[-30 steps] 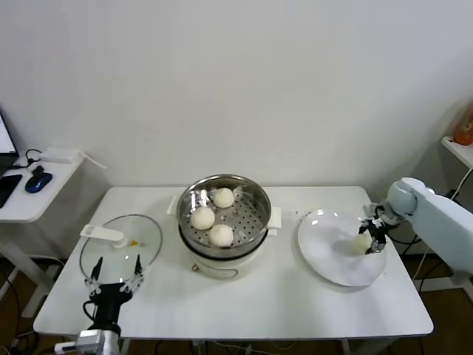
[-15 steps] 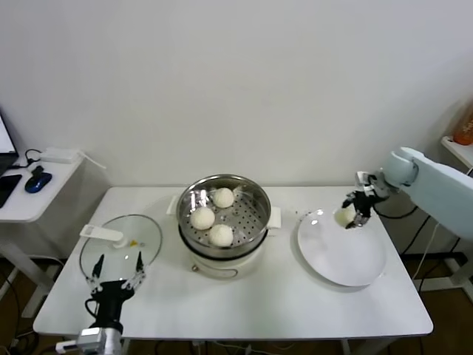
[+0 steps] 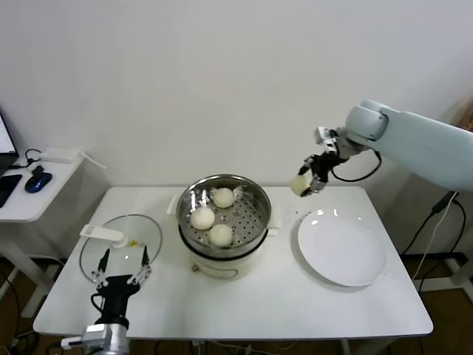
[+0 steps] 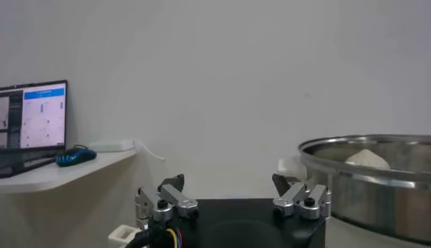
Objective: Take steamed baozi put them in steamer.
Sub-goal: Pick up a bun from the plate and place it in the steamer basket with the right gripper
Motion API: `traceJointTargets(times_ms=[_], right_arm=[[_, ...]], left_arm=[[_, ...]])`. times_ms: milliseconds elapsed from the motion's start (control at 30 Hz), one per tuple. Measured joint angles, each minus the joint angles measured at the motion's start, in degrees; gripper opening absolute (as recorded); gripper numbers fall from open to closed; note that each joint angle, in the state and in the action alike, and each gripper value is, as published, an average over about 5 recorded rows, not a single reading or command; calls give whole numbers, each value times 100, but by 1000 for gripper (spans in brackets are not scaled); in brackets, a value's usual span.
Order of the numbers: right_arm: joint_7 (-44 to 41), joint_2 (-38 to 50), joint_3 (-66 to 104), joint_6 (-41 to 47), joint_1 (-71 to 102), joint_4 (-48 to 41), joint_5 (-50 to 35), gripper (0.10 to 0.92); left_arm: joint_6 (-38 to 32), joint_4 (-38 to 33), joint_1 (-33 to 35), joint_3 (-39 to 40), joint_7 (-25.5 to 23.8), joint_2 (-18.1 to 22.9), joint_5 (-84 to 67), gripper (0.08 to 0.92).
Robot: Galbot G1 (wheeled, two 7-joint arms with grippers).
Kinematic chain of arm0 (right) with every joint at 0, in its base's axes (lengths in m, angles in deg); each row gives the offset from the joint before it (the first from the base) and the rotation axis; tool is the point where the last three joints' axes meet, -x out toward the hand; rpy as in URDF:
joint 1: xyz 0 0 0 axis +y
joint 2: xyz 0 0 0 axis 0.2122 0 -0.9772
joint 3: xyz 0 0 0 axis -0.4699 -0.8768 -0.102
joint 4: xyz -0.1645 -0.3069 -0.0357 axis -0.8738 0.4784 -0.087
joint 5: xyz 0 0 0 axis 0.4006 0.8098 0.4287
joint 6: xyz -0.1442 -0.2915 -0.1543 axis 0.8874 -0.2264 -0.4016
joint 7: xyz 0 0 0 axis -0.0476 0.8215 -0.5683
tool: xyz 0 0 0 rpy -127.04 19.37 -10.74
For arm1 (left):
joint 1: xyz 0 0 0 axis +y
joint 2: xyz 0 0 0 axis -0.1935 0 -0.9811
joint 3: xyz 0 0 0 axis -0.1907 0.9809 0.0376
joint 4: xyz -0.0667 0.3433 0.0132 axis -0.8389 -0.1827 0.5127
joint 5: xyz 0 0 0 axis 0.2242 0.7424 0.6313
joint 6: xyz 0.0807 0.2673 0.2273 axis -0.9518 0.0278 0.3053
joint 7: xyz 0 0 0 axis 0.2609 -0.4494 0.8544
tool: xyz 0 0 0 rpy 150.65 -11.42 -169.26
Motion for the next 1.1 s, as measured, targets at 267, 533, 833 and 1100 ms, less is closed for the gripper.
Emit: traceJointTargets(times_ms=[267, 533, 833, 1100], right_arm=[[217, -726, -270, 222, -234, 52, -646, 686], [445, -1302, -346, 376, -98, 34, -885, 686], [621, -1589, -352, 456, 284, -76, -865, 687], [685, -1610, -327, 471, 623, -181, -695, 687]], left_arm=[[6, -87, -30, 27, 30, 14, 85, 823], [-27, -121, 49, -36, 35, 7, 84, 823], [-35, -142, 95, -59, 46, 9, 79, 823], [-43, -99, 94, -71, 45, 9, 79, 823]])
